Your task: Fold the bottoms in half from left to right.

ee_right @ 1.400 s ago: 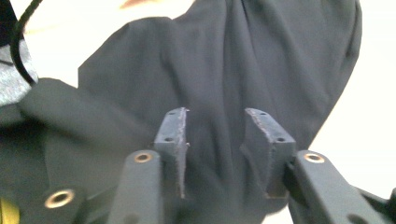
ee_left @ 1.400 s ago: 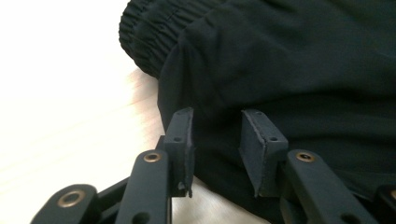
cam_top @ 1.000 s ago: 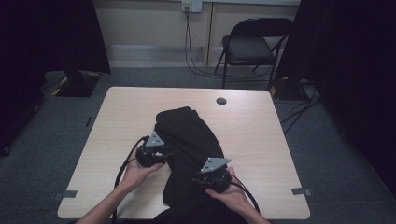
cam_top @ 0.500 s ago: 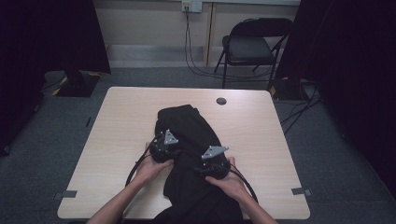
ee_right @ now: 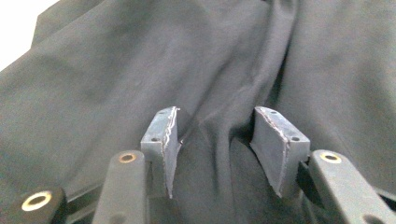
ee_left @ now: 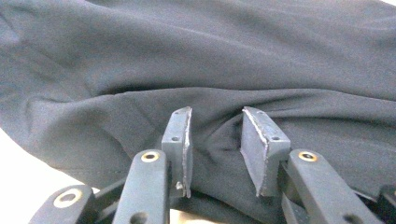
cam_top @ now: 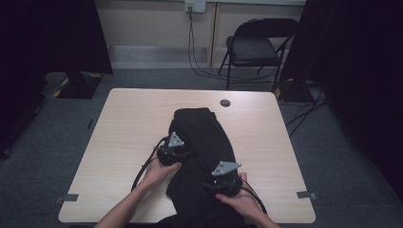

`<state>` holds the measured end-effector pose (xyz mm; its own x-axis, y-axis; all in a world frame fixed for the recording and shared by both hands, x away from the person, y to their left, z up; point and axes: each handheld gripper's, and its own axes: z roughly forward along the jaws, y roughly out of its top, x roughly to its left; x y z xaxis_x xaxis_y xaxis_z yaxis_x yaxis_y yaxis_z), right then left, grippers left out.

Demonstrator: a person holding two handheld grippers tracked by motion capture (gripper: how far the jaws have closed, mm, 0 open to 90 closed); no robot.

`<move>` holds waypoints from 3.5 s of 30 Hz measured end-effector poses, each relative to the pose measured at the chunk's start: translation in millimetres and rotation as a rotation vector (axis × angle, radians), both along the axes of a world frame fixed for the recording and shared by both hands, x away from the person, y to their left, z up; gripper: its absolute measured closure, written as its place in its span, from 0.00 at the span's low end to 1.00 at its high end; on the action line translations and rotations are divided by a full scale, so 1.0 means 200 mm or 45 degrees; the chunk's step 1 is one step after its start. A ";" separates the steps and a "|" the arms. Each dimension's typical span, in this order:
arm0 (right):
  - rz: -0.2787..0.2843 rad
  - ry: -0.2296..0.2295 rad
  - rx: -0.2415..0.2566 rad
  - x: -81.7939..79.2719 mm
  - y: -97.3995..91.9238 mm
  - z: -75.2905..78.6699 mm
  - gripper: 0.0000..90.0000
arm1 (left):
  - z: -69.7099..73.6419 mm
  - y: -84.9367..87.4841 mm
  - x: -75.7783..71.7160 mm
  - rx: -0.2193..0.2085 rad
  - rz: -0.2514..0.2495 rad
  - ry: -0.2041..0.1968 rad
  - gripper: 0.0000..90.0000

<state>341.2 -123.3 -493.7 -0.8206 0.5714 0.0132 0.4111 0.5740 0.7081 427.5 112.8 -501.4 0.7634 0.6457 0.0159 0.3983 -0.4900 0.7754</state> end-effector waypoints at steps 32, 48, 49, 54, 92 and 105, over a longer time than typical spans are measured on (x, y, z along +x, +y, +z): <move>-0.381 -0.034 0.079 0.36 -0.23 0.07 0.99 | 0.19 -0.01 -0.29 0.022 -0.173 0.022 0.68; -0.367 0.024 -0.040 0.28 -0.34 0.03 0.97 | 0.03 -0.03 -0.18 0.022 -0.044 0.075 0.66; -0.374 0.026 -0.022 0.28 -0.35 0.02 0.93 | 0.03 -0.03 -0.18 0.026 -0.042 0.089 0.66; -0.408 -0.051 0.036 0.29 -0.36 0.05 0.53 | 0.06 -0.01 -0.18 0.026 -0.091 0.120 0.62; -0.367 0.016 0.102 0.38 -0.31 -0.02 0.91 | 0.01 -0.04 0.02 -0.048 0.052 0.095 0.69; -0.348 0.007 0.207 0.38 -0.32 0.07 0.92 | 0.10 0.04 0.02 -0.107 0.064 0.123 0.91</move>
